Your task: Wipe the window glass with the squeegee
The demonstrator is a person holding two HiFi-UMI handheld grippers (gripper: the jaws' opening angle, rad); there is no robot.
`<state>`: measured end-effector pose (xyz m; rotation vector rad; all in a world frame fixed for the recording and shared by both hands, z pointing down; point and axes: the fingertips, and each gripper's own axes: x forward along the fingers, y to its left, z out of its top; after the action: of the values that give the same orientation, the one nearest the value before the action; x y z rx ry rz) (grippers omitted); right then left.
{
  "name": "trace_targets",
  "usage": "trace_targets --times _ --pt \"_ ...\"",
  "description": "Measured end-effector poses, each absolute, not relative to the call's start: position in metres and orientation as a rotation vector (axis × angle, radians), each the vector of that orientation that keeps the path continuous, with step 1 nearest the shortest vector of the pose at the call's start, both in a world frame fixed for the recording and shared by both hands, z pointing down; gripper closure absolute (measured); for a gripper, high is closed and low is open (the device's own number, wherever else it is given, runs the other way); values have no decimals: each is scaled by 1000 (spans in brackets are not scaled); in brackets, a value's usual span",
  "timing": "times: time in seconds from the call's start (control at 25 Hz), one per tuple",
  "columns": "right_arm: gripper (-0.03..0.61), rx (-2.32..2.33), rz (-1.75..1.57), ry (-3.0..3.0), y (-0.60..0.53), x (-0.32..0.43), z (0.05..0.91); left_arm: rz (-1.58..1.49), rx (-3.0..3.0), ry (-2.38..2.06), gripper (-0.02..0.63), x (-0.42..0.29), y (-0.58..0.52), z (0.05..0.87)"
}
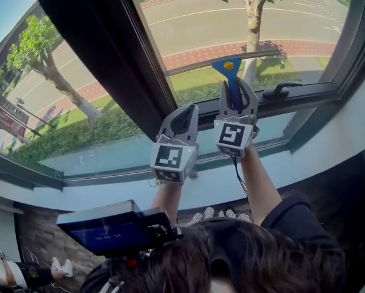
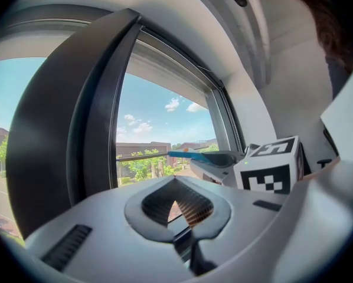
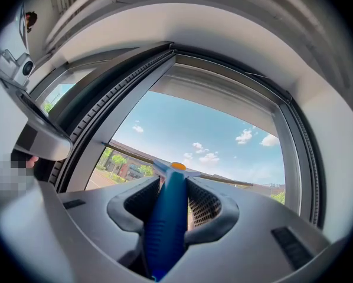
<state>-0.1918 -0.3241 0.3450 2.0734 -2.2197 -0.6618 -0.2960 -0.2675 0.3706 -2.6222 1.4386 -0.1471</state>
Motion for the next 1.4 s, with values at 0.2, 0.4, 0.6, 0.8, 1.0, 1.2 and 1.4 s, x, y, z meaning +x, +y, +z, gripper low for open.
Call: trace_targets --times 0.2,0.4,0.6,0.8,1.0,1.2,1.4 --pt "436 2061 -636 -2205 -326 -189 361 -156 -2632 1417 612 -290 -268 372" --pt "436 2046 -566 -2220 -327 -191 385 -149 -2627 1481 613 -302 -271 376" --pt "436 2039 -547 -2213 -329 -191 399 -145 -2629 1489 614 -304 -273 380" --pt "436 2029 -543 -2210 -329 -191 415 -152 -2635 1480 614 -303 -272 383" --pt "436 2028 -483 -2205 -327 -190 422 -149 -2625 1487 613 -304 -271 382" --pt "436 2014 -458 -2199 -326 -190 433 -137 -2639 1499 612 -304 -270 386" --pt "437 2003 -417 -2197 -325 -191 446 -153 -2641 1507 613 -308 -269 389"
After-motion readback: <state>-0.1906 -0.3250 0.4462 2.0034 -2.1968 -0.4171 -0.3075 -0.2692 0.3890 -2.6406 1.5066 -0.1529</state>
